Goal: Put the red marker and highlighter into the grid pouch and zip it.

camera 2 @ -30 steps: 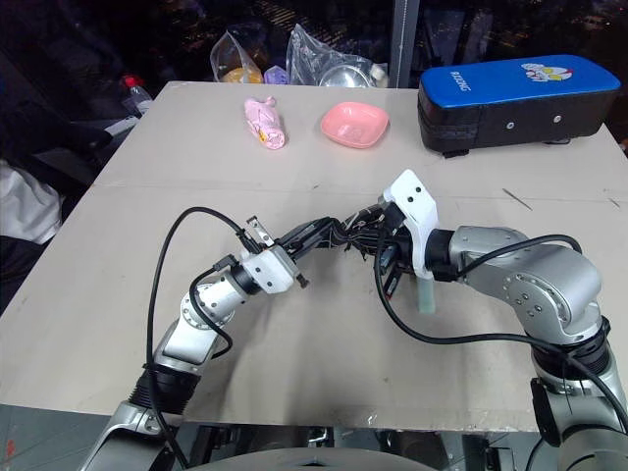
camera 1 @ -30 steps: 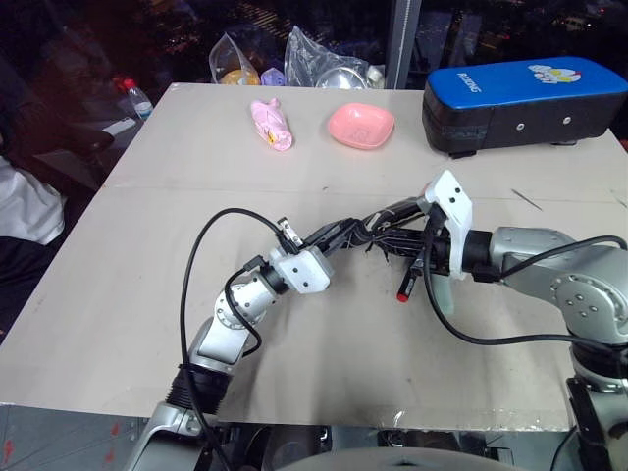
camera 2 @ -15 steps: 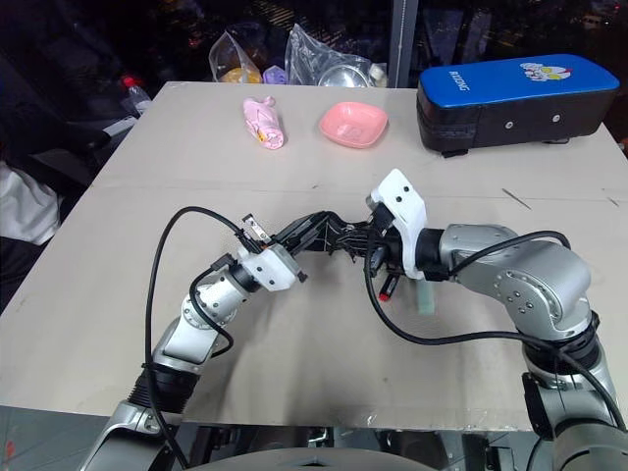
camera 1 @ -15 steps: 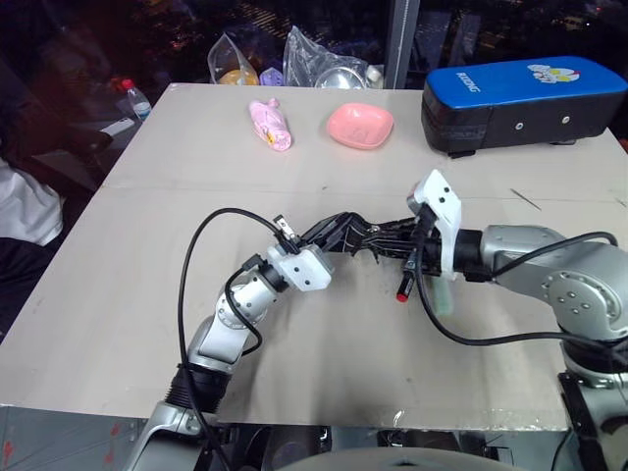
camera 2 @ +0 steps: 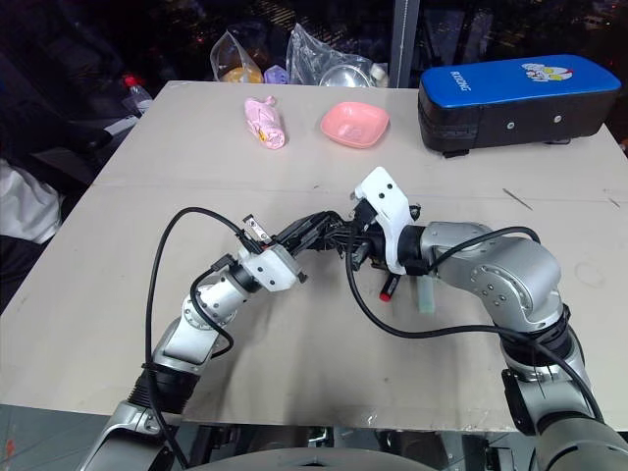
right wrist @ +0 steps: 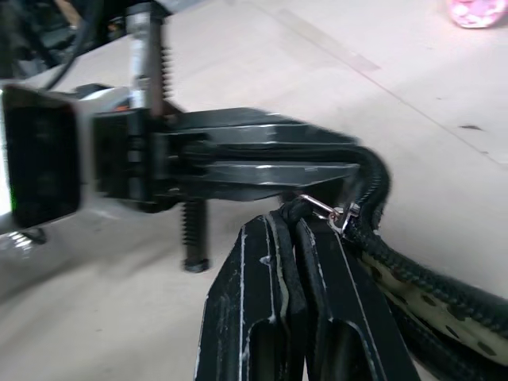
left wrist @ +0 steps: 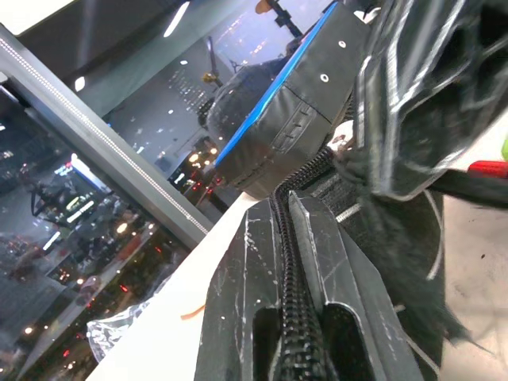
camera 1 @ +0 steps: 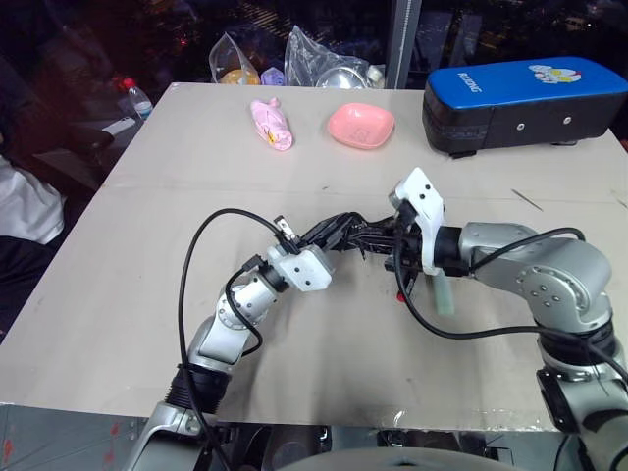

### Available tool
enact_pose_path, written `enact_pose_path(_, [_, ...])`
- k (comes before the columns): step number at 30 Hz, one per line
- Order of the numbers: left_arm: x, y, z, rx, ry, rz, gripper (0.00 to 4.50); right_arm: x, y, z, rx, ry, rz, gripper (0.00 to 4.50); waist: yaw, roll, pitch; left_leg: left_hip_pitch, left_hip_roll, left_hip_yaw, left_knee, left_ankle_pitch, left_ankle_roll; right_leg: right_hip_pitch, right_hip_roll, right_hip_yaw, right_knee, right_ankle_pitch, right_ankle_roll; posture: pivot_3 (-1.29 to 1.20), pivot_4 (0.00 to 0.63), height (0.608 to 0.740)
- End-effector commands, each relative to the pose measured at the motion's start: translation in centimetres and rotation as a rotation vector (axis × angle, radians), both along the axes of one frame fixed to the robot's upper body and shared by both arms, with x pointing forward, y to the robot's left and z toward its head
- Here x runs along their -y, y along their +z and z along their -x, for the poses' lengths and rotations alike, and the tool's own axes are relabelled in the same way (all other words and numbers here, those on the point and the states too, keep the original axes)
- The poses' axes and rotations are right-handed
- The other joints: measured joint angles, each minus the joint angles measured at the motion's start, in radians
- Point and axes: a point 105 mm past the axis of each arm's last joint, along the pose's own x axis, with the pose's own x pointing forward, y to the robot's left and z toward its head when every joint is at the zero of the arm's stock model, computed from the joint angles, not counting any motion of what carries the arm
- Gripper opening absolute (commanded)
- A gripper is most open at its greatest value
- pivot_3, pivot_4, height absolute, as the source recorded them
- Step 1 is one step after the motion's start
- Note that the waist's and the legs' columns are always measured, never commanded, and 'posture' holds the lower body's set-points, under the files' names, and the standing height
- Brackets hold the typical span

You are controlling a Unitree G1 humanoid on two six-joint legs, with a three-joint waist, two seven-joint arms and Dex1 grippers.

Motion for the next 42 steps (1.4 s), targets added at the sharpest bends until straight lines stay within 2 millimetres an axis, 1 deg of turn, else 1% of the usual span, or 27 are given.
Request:
enact_pose_path(1, [0.8,0.8,0.9,0.041,-0.051,0.013,0.00,-0.1,1.9,-0.5,0.081,-0.018,-0.039,0.03,0.000,0.000,0.000,0.000,0.000,0.000,0.000,0.000,0.000,0.000,0.000,0.000,0.000,0.000,0.000,0.00,0.150,0.740])
enact_pose_path(4, [0.8,0.8,1.0,0.040,-0.056,0.013,0.00,-0.2,2.0,-0.6,0.085,-0.012,-0.046,0.03,0.000,0.000,0.000,0.000,0.000,0.000,0.000,0.000,-0.001,0.000,0.000,-0.001,0.000,0.000,0.000,0.00,0.150,0.740])
enact_pose_path(8, [1.0,0.8,1.0,0.040,-0.068,0.012,0.00,-0.8,2.0,0.1,0.077,0.029,-0.058,0.03,0.000,0.000,0.000,0.000,0.000,0.000,0.000,0.000,0.000,0.000,0.000,-0.001,0.000,0.000,0.000,0.00,0.150,0.740])
enact_pose_path(14, [1.1,0.7,1.0,0.038,-0.076,0.009,0.00,-1.4,1.8,0.6,0.086,0.056,-0.043,0.03,0.000,0.000,0.000,0.000,0.000,0.000,0.000,0.000,0.000,0.000,0.000,-0.002,0.000,0.000,0.000,0.00,0.150,0.740])
enact_pose_path(20, [1.1,0.7,1.0,0.035,-0.077,0.008,0.00,-1.5,1.8,0.7,0.092,0.068,-0.039,0.03,0.000,0.000,0.000,0.000,0.000,0.000,0.000,0.000,0.000,0.000,0.000,-0.002,0.000,0.000,0.000,0.00,0.150,0.740])
enact_pose_path(23, [1.0,0.6,0.9,0.034,-0.068,0.010,0.00,-0.7,1.8,1.0,0.085,0.081,-0.027,0.86,0.000,0.000,0.000,0.000,0.000,0.000,0.000,0.000,0.001,0.000,0.000,-0.002,0.000,0.000,0.000,0.00,0.150,0.740])
enact_pose_path(25, [0.9,0.6,0.9,0.034,-0.062,0.010,0.00,0.0,2.0,1.2,0.101,0.073,-0.024,1.74,0.001,0.000,0.000,0.000,0.000,0.000,0.000,0.000,0.001,0.000,-0.001,-0.002,0.000,0.000,0.000,0.00,0.150,0.740])
enact_pose_path(26, [0.8,0.6,0.9,0.034,-0.061,0.009,0.00,0.5,2.2,1.4,0.105,0.073,-0.025,2.09,0.001,0.000,0.000,0.000,0.000,0.000,0.000,-0.001,0.001,0.000,-0.001,-0.002,0.000,0.000,0.000,0.00,0.150,0.740])
enact_pose_path(28, [0.8,0.6,0.9,0.034,-0.060,0.009,0.00,1.4,2.7,2.4,0.086,0.105,-0.044,3.02,0.003,0.000,0.000,0.000,0.000,0.000,0.000,-0.001,0.001,0.000,-0.002,-0.002,0.000,0.000,0.000,0.00,0.150,0.740])
enact_pose_path(30, [0.7,0.6,0.9,0.034,-0.062,0.007,0.00,2.4,3.4,3.0,0.073,0.114,-0.075,3.02,0.002,-0.001,0.001,-0.001,-0.001,-0.001,0.000,-0.001,0.001,0.000,-0.003,-0.002,0.000,0.000,0.000,0.00,0.150,0.740])
enact_pose_path(32, [0.7,0.6,0.9,0.035,-0.064,0.006,0.00,3.5,4.1,2.9,0.069,0.082,-0.115,3.02,0.001,-0.001,0.001,-0.001,-0.001,-0.002,0.000,-0.001,0.001,0.000,-0.003,-0.001,0.000,0.000,0.000,0.00,0.150,0.740])
enact_pose_path(33, [0.7,0.6,0.9,0.035,-0.064,0.006,0.00,4.0,4.3,2.7,0.065,0.059,-0.132,3.02,0.001,-0.001,0.001,-0.001,-0.001,-0.002,0.000,-0.001,0.002,0.000,-0.003,-0.001,0.000,0.000,0.000,0.00,0.150,0.740])
enact_pose_path(34, [0.6,0.7,0.9,0.038,-0.063,0.005,0.00,5.0,4.5,2.0,0.060,-0.004,-0.146,3.02,0.000,-0.001,0.001,-0.001,-0.001,-0.002,0.000,-0.001,0.002,0.000,-0.003,-0.001,0.000,0.000,0.000,0.00,0.150,0.740])
enact_pose_path(36, [0.6,0.7,0.8,0.041,-0.062,0.003,0.00,6.3,4.5,1.1,0.053,-0.093,-0.158,3.02,0.001,-0.001,0.001,-0.001,-0.001,-0.002,0.000,-0.001,0.002,0.000,-0.003,-0.001,0.000,0.000,0.000,0.00,0.150,0.740])
enact_pose_path(38, [0.7,0.7,0.8,0.043,-0.068,0.000,0.00,7.8,3.8,-0.2,0.033,-0.208,-0.150,2.48,0.001,-0.001,0.001,-0.001,-0.001,-0.002,0.000,-0.001,0.002,0.000,-0.003,-0.001,0.000,0.000,0.000,0.00,0.150,0.740])
enact_pose_path(39, [0.7,0.7,0.8,0.043,-0.071,-0.001,0.00,8.2,3.3,-0.6,0.019,-0.239,-0.138,2.18,0.001,-0.001,0.001,-0.001,-0.001,-0.002,0.000,-0.001,0.002,0.000,-0.003,-0.001,0.000,0.000,0.000,0.00,0.150,0.740])
enact_pose_path(40, [0.7,0.6,0.8,0.043,-0.073,-0.002,0.00,8.3,2.8,-0.6,0.007,-0.247,-0.126,1.67,0.001,-0.001,0.001,-0.001,-0.001,-0.002,0.000,-0.001,0.002,0.000,-0.003,-0.001,0.000,0.000,0.000,0.00,0.150,0.740])
enact_pose_path(42, [0.8,0.6,0.9,0.045,-0.076,-0.004,0.00,8.0,2.3,-0.5,-0.013,-0.238,-0.121,0.87,0.001,-0.001,0.001,-0.001,-0.001,-0.002,0.000,-0.001,0.001,0.000,-0.003,-0.001,0.000,0.000,0.000,0.00,0.150,0.740])
